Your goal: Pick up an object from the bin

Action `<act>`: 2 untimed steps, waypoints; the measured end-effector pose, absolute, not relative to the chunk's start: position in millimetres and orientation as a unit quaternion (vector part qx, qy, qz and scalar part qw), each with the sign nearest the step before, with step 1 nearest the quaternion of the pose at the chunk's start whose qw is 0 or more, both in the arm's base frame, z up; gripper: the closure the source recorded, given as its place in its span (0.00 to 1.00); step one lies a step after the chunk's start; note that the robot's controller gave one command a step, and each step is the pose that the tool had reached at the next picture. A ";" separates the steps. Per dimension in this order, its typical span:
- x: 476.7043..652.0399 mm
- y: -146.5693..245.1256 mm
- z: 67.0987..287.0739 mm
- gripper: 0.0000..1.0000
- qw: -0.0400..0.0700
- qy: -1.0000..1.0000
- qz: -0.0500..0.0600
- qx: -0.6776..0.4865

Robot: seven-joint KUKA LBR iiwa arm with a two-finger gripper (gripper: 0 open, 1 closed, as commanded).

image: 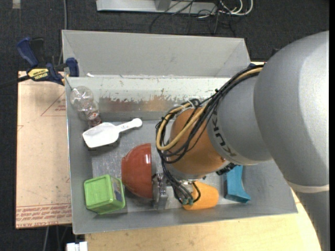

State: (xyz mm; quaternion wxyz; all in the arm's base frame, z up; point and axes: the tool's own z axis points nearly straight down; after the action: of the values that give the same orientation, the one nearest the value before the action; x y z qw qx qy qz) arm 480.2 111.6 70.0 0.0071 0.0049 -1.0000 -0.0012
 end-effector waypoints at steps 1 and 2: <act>488.5 139.6 71.7 1.00 0.006 -0.999 -0.002 -0.034; 501.0 158.2 75.7 1.00 0.005 -0.992 -0.003 -0.123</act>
Offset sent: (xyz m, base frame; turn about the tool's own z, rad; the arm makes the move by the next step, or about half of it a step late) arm 0.0080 0.0264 0.0019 0.0798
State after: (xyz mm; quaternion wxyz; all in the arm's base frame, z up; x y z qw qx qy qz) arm 501.0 158.2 75.7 0.0054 -0.1227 -0.9924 -0.0028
